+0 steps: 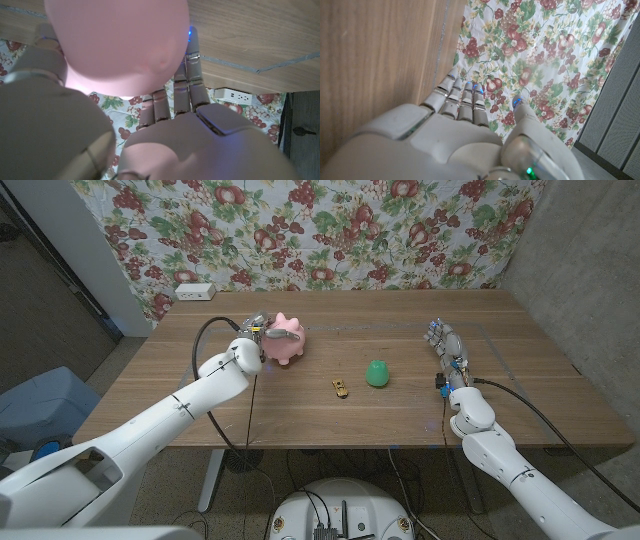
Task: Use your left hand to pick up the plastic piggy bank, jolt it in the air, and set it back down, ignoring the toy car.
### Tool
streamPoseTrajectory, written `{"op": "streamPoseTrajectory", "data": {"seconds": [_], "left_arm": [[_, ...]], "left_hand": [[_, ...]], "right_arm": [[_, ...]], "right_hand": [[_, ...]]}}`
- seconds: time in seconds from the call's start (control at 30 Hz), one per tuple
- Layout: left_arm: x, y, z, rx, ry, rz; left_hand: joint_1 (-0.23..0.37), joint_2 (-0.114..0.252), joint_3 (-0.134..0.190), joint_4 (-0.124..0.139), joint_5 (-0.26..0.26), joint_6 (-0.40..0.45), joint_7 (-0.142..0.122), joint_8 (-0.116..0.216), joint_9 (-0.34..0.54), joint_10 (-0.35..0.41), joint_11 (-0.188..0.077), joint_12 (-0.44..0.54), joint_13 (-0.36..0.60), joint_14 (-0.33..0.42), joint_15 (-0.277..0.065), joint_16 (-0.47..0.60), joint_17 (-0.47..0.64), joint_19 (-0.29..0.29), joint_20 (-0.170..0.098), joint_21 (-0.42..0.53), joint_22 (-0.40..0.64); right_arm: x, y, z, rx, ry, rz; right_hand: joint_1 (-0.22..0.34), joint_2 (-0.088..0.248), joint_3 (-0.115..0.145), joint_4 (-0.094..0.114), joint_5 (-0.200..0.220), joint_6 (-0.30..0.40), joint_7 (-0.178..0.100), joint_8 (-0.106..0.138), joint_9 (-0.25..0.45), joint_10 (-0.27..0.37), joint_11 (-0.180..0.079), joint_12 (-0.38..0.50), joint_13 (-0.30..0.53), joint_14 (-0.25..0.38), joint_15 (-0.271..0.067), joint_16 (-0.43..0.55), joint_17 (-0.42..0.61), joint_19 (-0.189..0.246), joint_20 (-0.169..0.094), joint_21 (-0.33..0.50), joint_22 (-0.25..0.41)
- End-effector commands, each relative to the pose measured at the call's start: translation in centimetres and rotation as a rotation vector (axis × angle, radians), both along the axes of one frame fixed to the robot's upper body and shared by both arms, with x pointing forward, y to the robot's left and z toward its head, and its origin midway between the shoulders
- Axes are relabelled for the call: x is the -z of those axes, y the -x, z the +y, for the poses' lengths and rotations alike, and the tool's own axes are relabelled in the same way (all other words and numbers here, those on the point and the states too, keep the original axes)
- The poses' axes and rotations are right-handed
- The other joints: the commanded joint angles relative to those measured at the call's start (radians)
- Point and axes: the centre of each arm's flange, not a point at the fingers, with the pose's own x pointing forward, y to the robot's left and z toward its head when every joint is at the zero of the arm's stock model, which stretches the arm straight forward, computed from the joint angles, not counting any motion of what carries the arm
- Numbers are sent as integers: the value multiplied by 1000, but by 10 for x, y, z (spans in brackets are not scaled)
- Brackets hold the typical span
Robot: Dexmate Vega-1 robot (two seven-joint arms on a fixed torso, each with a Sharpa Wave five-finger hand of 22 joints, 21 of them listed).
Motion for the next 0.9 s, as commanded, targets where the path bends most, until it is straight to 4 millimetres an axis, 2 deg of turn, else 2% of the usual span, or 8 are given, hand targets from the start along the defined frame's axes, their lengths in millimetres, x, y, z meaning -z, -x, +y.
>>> {"op": "streamPoseTrajectory", "data": {"seconds": [0.03,0.2,0.3,0.5,0.53,0.63,0.73,0.9], "left_arm": [[0,-3,-2,-10,-30,33],[-1,-4,-2,-12,-40,65],[-1,-5,-2,-14,-51,72],[-2,-3,-2,-28,-69,56],[-2,-3,-2,-29,-68,53],[-1,-2,-2,-29,-67,50],[-1,-1,-1,-30,-63,46],[-1,1,0,-37,-66,30]], "left_hand": [[392,403,256,9,147,331,-177,-13,189,198,-223,-7,-4,381,-521,-1,0,26,-349,150,7],[374,395,245,13,143,314,-178,-31,182,166,-218,-11,-8,371,-522,-13,-9,13,-345,153,6],[338,393,228,22,133,270,-182,-61,173,127,-214,-13,-13,356,-522,-27,-17,-4,-339,152,5],[231,400,180,42,94,199,-188,-112,157,70,-203,-8,-24,322,-522,-49,-19,-26,-326,144,1],[205,403,169,47,84,177,-197,-125,154,60,-200,-7,-26,310,-522,-58,-24,-29,-323,138,0],[135,405,146,50,58,131,-195,-156,142,15,-203,-9,-34,264,-520,-90,-41,-44,-321,111,-4],[43,407,122,60,31,98,-188,-182,127,-38,-191,-6,-44,177,-516,-147,-66,-105,-284,60,-6],[-62,406,91,60,9,64,-193,-206,108,-81,-182,-2,-59,58,-504,-200,-86,-183,-247,-7,-6]], "right_arm": [[0,-1,-3,3,-2,-2],[-1,-1,-3,3,-3,-2],[-1,-1,-2,5,2,-3],[-2,-1,-1,5,1,-4],[-2,-1,-1,5,2,-4],[-2,-1,-1,5,-2,-4],[-2,-1,0,5,1,-5],[-2,-1,0,6,0,-6]], "right_hand": [[-11,1,4,2,8,1,-5,-1,4,4,-2,-4,3,5,-1,1,0,6,-3,-3,6],[-11,1,5,2,8,0,-4,-1,4,4,-3,-4,3,4,-3,1,0,6,-3,-3,6],[-11,1,5,2,8,0,-5,-1,4,3,-3,-4,3,5,-1,1,0,5,-3,-3,6],[-12,1,5,2,8,-1,-4,-1,4,2,1,-4,3,6,0,1,0,6,-3,-3,6],[-12,1,5,2,8,0,-4,-1,4,2,1,-4,3,6,-1,1,0,6,-3,-3,6],[-12,1,5,2,8,-1,-4,-1,4,3,0,-4,3,5,-4,1,0,6,-3,-3,6],[-12,1,5,3,8,0,-4,-1,4,3,0,-4,3,6,-2,2,0,6,-3,-3,6],[-12,1,5,3,8,0,-4,-1,4,3,-1,-4,3,5,-2,1,0,5,-2,-3,6]]}}
